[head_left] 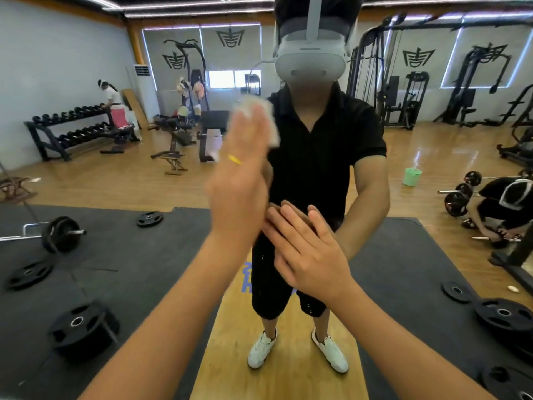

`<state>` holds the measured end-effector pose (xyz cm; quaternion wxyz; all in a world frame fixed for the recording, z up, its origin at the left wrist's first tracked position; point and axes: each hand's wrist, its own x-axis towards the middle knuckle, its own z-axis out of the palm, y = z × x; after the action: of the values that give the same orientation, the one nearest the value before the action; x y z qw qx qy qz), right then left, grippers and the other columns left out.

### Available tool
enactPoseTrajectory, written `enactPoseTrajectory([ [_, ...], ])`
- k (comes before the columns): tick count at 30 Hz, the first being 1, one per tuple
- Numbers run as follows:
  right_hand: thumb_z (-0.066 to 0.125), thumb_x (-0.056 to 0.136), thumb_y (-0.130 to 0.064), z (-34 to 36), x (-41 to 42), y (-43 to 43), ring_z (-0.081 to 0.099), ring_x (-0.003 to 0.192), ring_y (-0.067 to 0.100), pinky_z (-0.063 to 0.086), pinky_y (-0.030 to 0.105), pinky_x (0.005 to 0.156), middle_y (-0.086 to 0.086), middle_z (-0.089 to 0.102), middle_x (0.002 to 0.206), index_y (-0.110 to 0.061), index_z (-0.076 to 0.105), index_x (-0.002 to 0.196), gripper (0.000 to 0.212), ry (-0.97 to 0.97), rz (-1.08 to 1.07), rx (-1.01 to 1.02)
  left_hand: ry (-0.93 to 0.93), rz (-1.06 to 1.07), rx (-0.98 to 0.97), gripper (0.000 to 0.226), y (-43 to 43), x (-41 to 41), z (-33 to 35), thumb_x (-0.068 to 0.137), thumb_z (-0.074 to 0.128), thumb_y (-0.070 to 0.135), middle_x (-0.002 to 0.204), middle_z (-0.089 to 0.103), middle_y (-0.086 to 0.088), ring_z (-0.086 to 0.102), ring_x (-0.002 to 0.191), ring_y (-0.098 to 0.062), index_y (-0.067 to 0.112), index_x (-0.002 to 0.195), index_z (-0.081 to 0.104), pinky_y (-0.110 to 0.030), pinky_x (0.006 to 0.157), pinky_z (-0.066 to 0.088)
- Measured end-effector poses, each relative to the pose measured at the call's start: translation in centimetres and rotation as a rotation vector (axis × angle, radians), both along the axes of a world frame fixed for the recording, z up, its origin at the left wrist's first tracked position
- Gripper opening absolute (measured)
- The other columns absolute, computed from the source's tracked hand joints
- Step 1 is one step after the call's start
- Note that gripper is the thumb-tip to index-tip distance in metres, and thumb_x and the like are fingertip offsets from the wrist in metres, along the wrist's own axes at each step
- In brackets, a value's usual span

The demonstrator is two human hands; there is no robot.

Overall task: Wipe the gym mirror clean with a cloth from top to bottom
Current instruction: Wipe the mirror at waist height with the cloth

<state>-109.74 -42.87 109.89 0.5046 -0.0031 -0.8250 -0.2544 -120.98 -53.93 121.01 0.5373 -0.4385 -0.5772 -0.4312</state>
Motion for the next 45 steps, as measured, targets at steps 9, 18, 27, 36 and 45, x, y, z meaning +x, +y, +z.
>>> enactPoseTrajectory([
  [9,0.054,0.1,-0.027,-0.3,0.1,0.1,0.031,0.154,0.024,0.017,0.047,0.128,0.006,0.038,0.163,-0.014,0.048,0.154,0.056,0.006,-0.016,0.01,-0.187,0.072,-0.01,0.051,-5.5,-5.6,-10.6,0.097,0.049,-0.021,0.153,0.048,-0.017,0.035,0.151,-0.027,-0.001,0.144,0.053,-0.037,0.12,0.038],
  [18,0.056,0.099,-0.026,-0.3,-0.1,0.1,0.039,0.15,0.026,0.021,0.049,0.126,0.008,0.044,0.16,-0.013,0.052,0.151,0.054,0.041,-0.023,0.029,-0.253,-0.015,-0.197,0.05,-3.1,-0.2,-21.0,0.1,0.049,-0.015,0.16,0.036,-0.016,0.03,0.152,-0.035,-0.005,0.148,0.041,-0.056,0.111,0.045],
  [27,0.058,0.098,-0.026,-0.3,-0.1,0.1,0.041,0.148,0.025,0.022,0.049,0.126,0.007,0.045,0.158,-0.013,0.053,0.15,0.054,0.054,-0.014,0.022,-0.328,-0.054,0.057,0.041,-1.7,-0.9,-16.5,0.107,0.039,-0.008,0.154,0.041,-0.022,0.03,0.151,-0.034,-0.006,0.148,0.039,-0.042,0.122,0.035],
  [36,0.058,0.098,-0.025,-0.3,-0.1,0.1,0.04,0.149,0.025,0.021,0.048,0.127,0.007,0.045,0.159,-0.014,0.052,0.151,0.055,0.046,-0.018,0.013,-0.323,-0.122,-0.021,0.05,-2.7,0.9,-18.3,0.099,0.044,-0.019,0.16,0.036,-0.011,0.031,0.151,-0.034,-0.005,0.147,0.04,-0.039,0.118,0.041],
  [45,0.055,0.1,-0.026,-0.2,0.0,0.0,0.038,0.15,0.025,0.02,0.048,0.127,0.007,0.043,0.16,-0.014,0.048,0.153,0.055,0.025,-0.022,-0.003,-0.208,-0.083,-0.055,0.038,-0.7,0.5,-19.3,0.11,0.04,-0.002,0.156,0.039,-0.009,0.032,0.153,-0.025,0.0,0.147,0.041,-0.045,0.121,0.037],
])
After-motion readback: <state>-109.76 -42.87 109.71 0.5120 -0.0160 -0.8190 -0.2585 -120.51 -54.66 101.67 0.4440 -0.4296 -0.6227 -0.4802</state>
